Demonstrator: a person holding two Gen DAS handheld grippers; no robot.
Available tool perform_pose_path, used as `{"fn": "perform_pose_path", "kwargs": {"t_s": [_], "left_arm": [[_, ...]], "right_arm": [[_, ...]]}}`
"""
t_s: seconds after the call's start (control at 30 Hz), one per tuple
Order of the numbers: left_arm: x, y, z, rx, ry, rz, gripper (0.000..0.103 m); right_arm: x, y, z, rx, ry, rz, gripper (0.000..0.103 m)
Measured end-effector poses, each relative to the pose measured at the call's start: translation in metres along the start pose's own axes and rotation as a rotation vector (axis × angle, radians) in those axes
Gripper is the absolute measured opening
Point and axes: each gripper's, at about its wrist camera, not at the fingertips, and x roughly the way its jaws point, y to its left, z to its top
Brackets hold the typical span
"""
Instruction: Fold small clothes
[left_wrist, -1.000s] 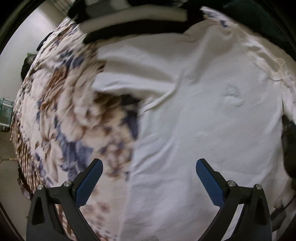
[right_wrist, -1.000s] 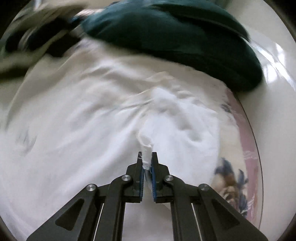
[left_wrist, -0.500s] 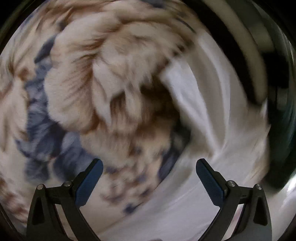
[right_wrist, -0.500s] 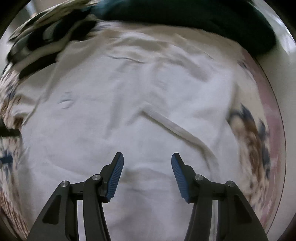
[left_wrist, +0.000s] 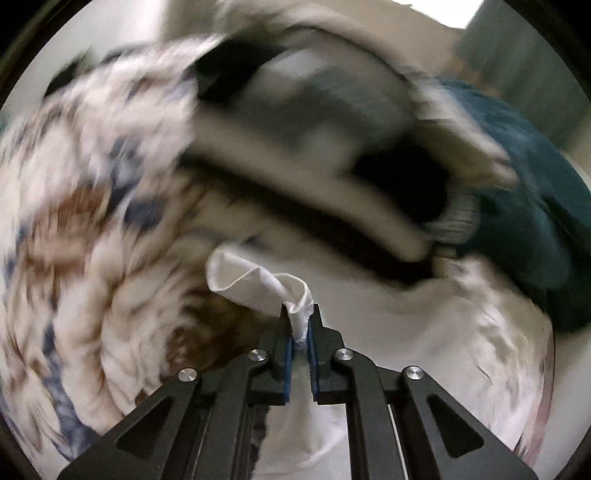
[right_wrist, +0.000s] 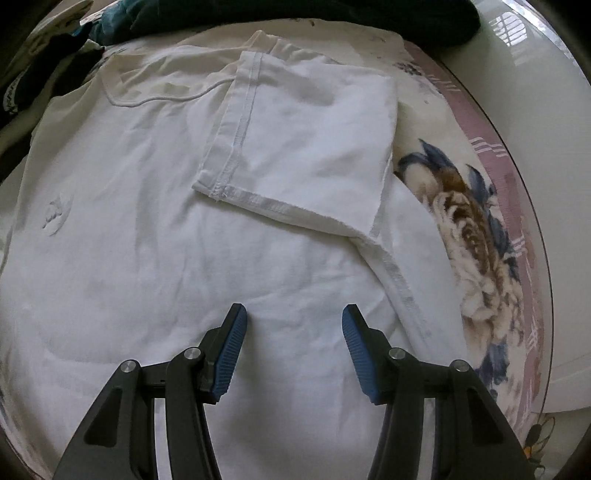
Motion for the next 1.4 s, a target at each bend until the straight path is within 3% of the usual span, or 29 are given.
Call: {"fn": "perform_pose_path", "kwargs": {"t_s": [0.07, 0.17, 0.33, 0.4, 0.43, 0.5, 0.53, 0.57, 0.67, 0.8, 0.93, 0.97, 1.03, 1.1, 1.23, 1.33, 1.4], "left_arm": [[-0.017, -0.044, -0.008, 0.184, -0.031, -0.064, 0.005], [-0.014, -0.102, -0.034, 0.394, 0.002, -0.159, 0.006], [0.015, -0.167, -0.114, 0.598, 0.225, -0.231, 0.009], [0.018, -0.170, -0.122, 0.608, 0.295, -0.257, 0.009], [0.015, -0.165, -0.121, 0.590, 0.319, -0.284, 0.019], [0.002, -0.145, -0.117, 0.535, 0.342, -0.332, 0.052], [-0.004, -0.135, -0.107, 0.496, 0.349, -0.343, 0.082], [-0.010, -0.126, -0.096, 0.469, 0.343, -0.348, 0.092], [-0.009, -0.104, -0.057, 0.391, 0.284, -0.318, 0.092], [0.042, -0.097, -0.018, 0.396, 0.250, -0.169, 0.092], [0.100, -0.100, -0.006, 0.491, 0.262, -0.031, 0.092], [0.116, -0.100, -0.006, 0.514, 0.280, 0.003, 0.092], [0.134, -0.099, -0.009, 0.529, 0.320, 0.001, 0.092], [0.129, -0.099, -0.010, 0.543, 0.312, -0.003, 0.092], [0.083, -0.105, -0.016, 0.566, 0.260, -0.042, 0.092], [0.025, -0.114, -0.037, 0.584, 0.210, -0.083, 0.092], [-0.003, -0.124, -0.054, 0.571, 0.224, -0.118, 0.092]], "right_arm": [[-0.003, -0.002, 0.008, 0.006, 0.007, -0.019, 0.056], [-0.012, -0.020, 0.007, 0.037, 0.032, -0.040, 0.056], [-0.011, -0.047, -0.009, 0.066, 0.068, -0.053, 0.056], [-0.010, -0.057, -0.009, 0.087, 0.083, -0.039, 0.056], [-0.011, -0.062, -0.010, 0.104, 0.090, -0.019, 0.056], [-0.013, -0.070, -0.010, 0.135, 0.097, 0.026, 0.056], [-0.015, -0.073, -0.009, 0.154, 0.100, 0.053, 0.056], [-0.017, -0.075, -0.008, 0.175, 0.103, 0.082, 0.056], [-0.024, -0.072, 0.001, 0.236, 0.101, 0.249, 0.056], [-0.023, -0.047, 0.022, 0.276, 0.114, 0.428, 0.056], [-0.027, -0.007, 0.049, 0.239, 0.043, 0.461, 0.056], [-0.025, 0.004, 0.055, 0.205, 0.038, 0.429, 0.056], [-0.015, 0.017, 0.061, 0.151, 0.056, 0.346, 0.056], [-0.004, 0.023, 0.059, 0.089, 0.102, 0.280, 0.056], [-0.020, -0.002, 0.049, 0.056, 0.130, 0.310, 0.056], [-0.052, -0.054, 0.037, 0.102, 0.176, 0.363, 0.056], [-0.079, -0.100, 0.025, 0.135, 0.191, 0.381, 0.059]]}}
